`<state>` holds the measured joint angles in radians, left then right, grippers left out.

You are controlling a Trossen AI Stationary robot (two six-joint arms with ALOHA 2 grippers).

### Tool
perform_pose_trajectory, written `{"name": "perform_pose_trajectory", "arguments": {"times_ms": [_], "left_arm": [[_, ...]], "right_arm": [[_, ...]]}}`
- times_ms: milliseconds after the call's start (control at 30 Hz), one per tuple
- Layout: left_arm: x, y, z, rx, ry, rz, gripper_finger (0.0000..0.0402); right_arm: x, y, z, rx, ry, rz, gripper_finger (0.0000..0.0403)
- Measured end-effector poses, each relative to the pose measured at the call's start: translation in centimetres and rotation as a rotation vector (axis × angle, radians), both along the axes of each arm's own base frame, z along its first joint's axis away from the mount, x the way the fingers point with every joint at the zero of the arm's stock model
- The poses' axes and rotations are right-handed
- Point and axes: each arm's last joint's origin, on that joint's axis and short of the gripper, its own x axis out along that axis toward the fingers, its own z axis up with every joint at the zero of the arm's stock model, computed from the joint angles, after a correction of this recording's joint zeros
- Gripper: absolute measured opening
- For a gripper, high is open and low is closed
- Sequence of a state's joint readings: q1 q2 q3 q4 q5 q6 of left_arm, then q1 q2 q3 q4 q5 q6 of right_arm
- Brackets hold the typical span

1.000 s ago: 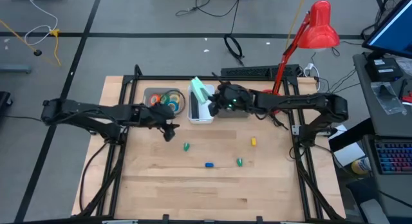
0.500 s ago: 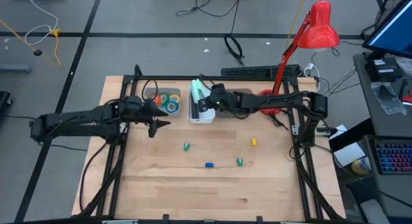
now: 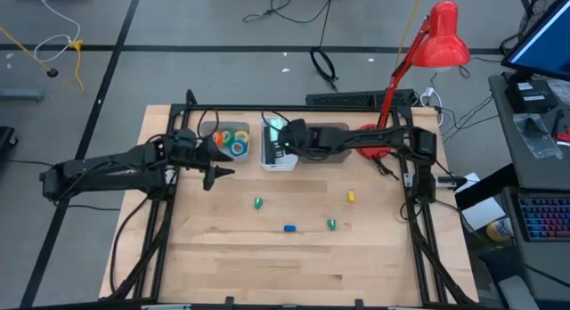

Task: Pick and place Stapler, Stapler remover, tape
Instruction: Put the green stapler into the white bin

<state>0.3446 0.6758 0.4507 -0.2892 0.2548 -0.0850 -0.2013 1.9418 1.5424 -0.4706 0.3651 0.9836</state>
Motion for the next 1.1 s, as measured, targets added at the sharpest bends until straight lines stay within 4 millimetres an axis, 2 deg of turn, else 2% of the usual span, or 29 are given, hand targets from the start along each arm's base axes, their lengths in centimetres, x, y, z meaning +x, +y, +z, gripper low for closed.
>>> {"name": "perform_pose_trajectory", "arguments": {"times_ms": [67,433,700,1100], "left_arm": [[0.09,0.03,-0.03,0.003,-0.001,-0.01,0.0218],[0.16,0.1,-0.12,0.031,0.009,-0.025,0.0218],[0.16,0.1,-0.13,0.045,0.01,-0.032,0.0218],[0.16,0.1,-0.11,0.066,0.009,-0.041,0.0218]], "right_arm": [[-0.43,0.07,-0.53,0.021,0.051,-0.011,0.0029],[-0.38,-0.12,-0.23,0.081,0.007,-0.019,0.0029],[-0.62,-0.87,-0.67,0.083,0.032,-0.037,0.0029],[-0.63,-0.87,-0.69,0.078,0.042,-0.021,0.0029]]}}
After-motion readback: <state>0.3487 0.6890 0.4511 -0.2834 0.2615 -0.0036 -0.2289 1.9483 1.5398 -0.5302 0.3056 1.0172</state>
